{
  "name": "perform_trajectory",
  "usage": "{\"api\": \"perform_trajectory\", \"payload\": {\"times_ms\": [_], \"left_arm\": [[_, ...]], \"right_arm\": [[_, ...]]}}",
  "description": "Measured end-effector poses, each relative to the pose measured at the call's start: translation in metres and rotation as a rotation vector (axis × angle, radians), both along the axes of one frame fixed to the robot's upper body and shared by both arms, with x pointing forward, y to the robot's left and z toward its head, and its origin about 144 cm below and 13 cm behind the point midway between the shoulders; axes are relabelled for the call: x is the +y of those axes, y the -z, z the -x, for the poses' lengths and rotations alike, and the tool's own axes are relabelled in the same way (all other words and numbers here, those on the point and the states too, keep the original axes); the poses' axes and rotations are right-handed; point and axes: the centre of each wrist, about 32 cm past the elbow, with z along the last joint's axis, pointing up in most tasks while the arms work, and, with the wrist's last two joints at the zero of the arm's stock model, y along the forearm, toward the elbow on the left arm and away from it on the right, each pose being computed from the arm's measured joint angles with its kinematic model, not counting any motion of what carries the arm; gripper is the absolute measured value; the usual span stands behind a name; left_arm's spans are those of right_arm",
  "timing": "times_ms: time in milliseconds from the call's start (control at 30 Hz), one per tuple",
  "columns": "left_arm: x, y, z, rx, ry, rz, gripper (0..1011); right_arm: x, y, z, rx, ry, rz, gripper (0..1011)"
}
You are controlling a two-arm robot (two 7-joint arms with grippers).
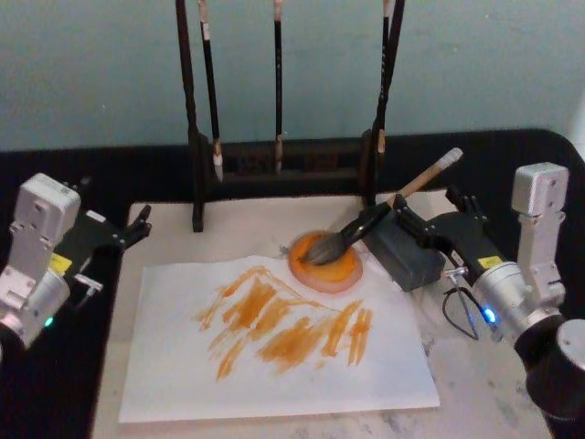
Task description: Pick up the brush from the inkstone, write on the paper, then place the brush back to its original position.
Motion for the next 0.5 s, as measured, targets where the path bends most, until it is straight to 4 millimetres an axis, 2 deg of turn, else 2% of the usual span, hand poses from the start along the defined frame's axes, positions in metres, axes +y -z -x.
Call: {"api": "perform_trajectory", "payload": {"times_ms": [200, 500], "left_arm": [[0.0, 0.0, 0.0, 0.0, 0.0, 0.0, 1001], [0.0, 0.0, 0.0, 0.0, 0.0, 0.0, 1001]], "right_arm": [[0.0065, 0.0062, -0.0006, -0.044, 0.019, 0.085, 1000], [0.0075, 0.0065, -0.0007, -0.054, 0.026, 0.097, 1000]]}}
